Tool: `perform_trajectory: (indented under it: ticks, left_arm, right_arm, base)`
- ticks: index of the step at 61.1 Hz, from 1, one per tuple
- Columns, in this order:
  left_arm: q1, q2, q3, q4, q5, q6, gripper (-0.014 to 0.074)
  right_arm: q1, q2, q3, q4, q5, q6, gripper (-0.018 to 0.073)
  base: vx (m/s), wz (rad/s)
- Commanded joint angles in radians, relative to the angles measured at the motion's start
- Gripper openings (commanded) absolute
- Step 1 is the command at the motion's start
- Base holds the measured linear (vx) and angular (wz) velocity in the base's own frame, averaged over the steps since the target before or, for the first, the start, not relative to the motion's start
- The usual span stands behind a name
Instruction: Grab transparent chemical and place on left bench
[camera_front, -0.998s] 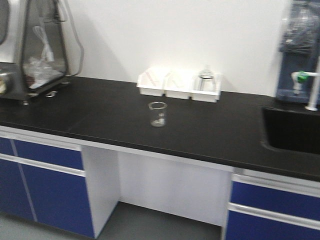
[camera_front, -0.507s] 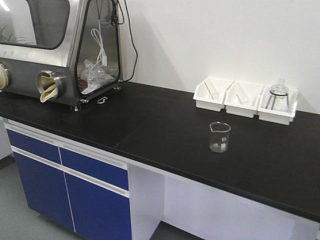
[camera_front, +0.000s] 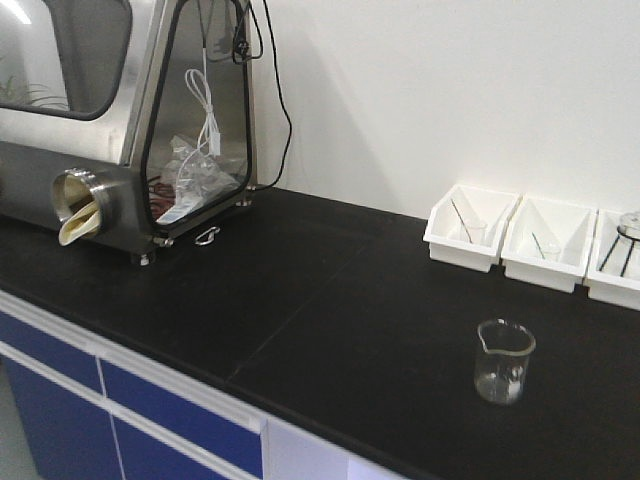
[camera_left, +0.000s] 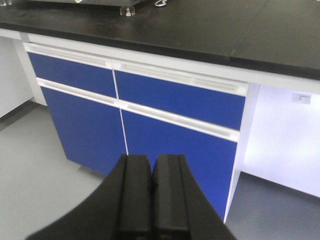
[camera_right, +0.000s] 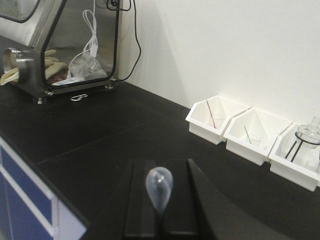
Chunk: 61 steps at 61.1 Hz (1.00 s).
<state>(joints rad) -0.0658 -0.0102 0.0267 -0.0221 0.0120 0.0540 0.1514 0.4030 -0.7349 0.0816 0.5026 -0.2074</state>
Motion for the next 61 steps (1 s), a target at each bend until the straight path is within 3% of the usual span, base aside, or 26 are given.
perform_trajectory:
  ticks: [1, 20, 61]
  left_arm:
    - [-0.002, -0.019, 0.016, -0.001, -0.078, -0.008, -0.0003]
    - [-0.002, -0.019, 0.016, -0.001, -0.078, -0.008, -0.0003]
    - [-0.002, -0.019, 0.016, -0.001, -0.078, -0.008, -0.0003]
  right_arm:
    - [-0.005, 0.009, -0.033, -0.004, -0.08, -0.002, 0.0]
    - [-0.005, 0.009, -0.033, -0.004, -0.08, -0.002, 0.0]
    - [-0.005, 0.009, -0.033, -0.003, -0.08, -0.002, 0.0]
  base:
    - [0.43, -0.07]
    - [0.39, -0.25]
    - [0.21, -0.56]
